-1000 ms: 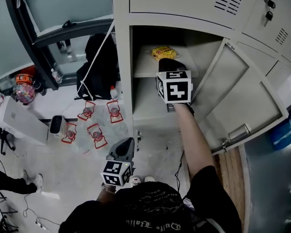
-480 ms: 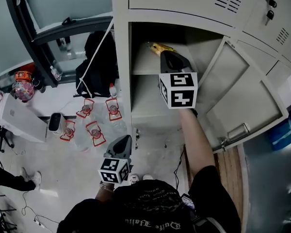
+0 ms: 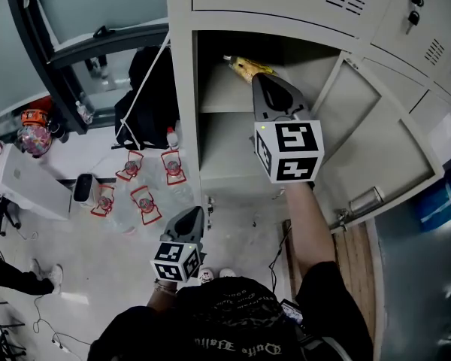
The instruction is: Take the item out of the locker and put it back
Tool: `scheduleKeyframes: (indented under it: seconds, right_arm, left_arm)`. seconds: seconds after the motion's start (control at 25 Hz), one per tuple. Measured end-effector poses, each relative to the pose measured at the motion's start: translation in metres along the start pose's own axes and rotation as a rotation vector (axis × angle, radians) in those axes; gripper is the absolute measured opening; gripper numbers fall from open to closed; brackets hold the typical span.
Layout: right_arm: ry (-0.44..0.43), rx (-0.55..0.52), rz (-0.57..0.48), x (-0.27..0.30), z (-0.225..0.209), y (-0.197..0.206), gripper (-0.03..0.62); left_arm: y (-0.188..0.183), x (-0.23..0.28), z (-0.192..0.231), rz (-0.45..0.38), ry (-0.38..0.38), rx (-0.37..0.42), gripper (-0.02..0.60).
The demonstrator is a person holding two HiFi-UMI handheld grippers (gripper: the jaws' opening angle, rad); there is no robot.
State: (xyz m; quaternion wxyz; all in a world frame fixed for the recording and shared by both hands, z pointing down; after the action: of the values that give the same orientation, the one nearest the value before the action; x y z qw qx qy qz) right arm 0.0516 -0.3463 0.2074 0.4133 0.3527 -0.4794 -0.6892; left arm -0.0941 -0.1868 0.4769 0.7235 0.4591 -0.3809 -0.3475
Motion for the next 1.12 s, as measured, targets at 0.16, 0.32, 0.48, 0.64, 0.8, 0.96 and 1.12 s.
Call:
scheduleKeyframes:
  seconds: [0.16,0.32,0.48,0.64,0.8,0.96,1.12]
  right_arm:
    - [-0.014,-0.001,-0.035,-0.019,0.001,-0.010,0.003]
    - [-0.030,-0.015,-0.055,-0.039,0.005,-0.013,0.003]
    - [-0.042,-0.025,-0.059,-0.057,0.010,-0.009,0.003]
    - [-0.063,0.011,-0.056,-0.074,0.017,0.000,0.003]
    - [-0.076,0.030,-0.049,-0.090,0.024,0.010,0.003]
    - [-0.075,0.019,-0.037,-0.104,0.031,0.021,0.003]
    - [-0.071,0.044,0.010,-0.113,0.034,0.041,0.003]
  left_arm:
    - [-0.003,0.000,0.000,-0.009,-0.011,0.001,0.004]
    - [-0.006,0.000,-0.001,-0.013,-0.024,0.002,0.003]
    - [-0.014,0.000,-0.004,-0.033,-0.023,0.006,0.005]
    - [-0.023,-0.002,-0.007,-0.054,-0.027,0.013,0.004]
    - [-0.026,-0.005,-0.009,-0.070,-0.033,0.013,0.005]
    - [-0.026,-0.006,-0.011,-0.063,-0.051,0.059,0.005]
    - [-0.021,-0.006,-0.016,-0.059,-0.046,0.066,0.005]
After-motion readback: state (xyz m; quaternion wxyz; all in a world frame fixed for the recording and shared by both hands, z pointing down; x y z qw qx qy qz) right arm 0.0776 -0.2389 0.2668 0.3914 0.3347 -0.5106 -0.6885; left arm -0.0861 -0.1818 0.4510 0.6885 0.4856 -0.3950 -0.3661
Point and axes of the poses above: the fingertips, and each gripper's own axes: x forward along the fingers, z to its left, y out of its underside, the point moved 5 cm from there along -x, backward along the fingers
